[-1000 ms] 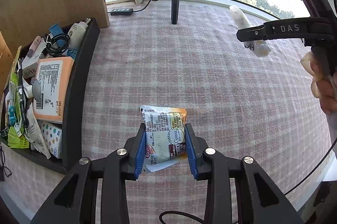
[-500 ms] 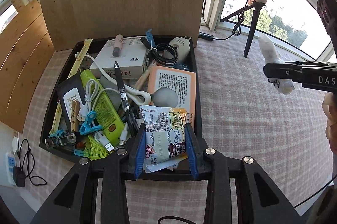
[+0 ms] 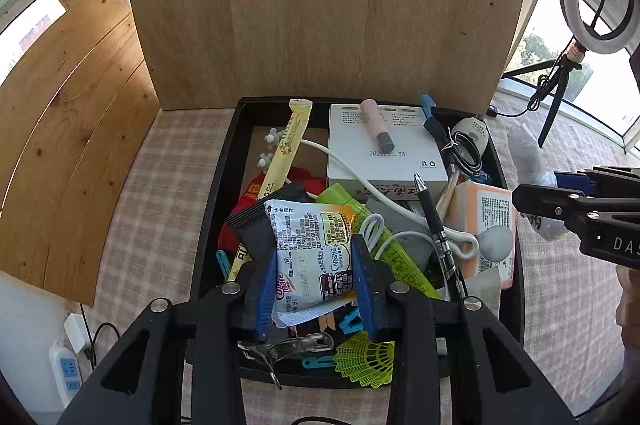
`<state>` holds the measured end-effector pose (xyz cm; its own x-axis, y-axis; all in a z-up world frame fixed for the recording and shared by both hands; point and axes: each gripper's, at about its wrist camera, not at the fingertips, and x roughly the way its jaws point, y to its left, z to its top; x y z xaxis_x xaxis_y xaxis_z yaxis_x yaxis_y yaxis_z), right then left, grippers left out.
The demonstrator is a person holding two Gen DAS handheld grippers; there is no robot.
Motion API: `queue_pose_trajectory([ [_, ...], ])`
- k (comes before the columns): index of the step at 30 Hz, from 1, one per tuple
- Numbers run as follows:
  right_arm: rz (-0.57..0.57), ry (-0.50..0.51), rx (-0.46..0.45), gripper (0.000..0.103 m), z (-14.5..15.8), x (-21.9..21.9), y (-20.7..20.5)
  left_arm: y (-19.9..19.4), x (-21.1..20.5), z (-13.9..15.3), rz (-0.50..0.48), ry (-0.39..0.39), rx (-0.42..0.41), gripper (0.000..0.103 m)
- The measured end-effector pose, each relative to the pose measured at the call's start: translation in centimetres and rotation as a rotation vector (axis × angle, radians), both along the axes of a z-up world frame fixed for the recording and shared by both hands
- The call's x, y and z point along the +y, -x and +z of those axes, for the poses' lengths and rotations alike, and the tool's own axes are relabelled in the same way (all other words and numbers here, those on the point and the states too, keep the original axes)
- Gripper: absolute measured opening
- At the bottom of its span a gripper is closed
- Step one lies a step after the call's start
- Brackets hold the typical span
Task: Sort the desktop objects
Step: 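Carry the snack packet and plastic bag into the black bin and release both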
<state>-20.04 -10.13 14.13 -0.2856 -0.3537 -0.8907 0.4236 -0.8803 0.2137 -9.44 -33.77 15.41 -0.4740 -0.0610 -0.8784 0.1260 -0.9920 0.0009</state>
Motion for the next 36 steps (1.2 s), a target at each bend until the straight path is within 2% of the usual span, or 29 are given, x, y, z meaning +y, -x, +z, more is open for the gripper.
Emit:
queue_pose_trajectory([
  [6, -0.019, -0.024, -0.011, 0.037, -0.5, -2.4, 0.8, 2.4, -0.4, 0.2, -0.051, -0.025, 0.013, 0.033],
  [8, -0.011, -0.026, -0.011, 0.041, -0.5, -2.9, 0.9, 3.0, -0.3, 0.4, -0.061, -0.029, 0.014, 0.039],
  [9, -0.017, -0.034, -0.006, 0.046, -0.4, -3.1, 1.0, 3.2, -0.3, 0.4, -0.05, -0.023, 0.014, 0.054],
  [10, -0.026, -0.04, -0.001, 0.049, -0.3, -3.1, 1.1, 3.3, -0.4, 0.5, -0.044, -0.024, 0.02, 0.062],
  [22, -0.078, -0.029, 0.007, 0.049, 0.1, -1.7, 0.9, 2.7, -0.9, -0.3, -0.028, -0.046, -0.012, 0.063],
  [36, -0.156, -0.039, 0.024, 0.049, -0.2, 3.2, -4.1, -2.2, 3.0, 0.2, -0.041, -0.05, 0.014, 0.063],
])
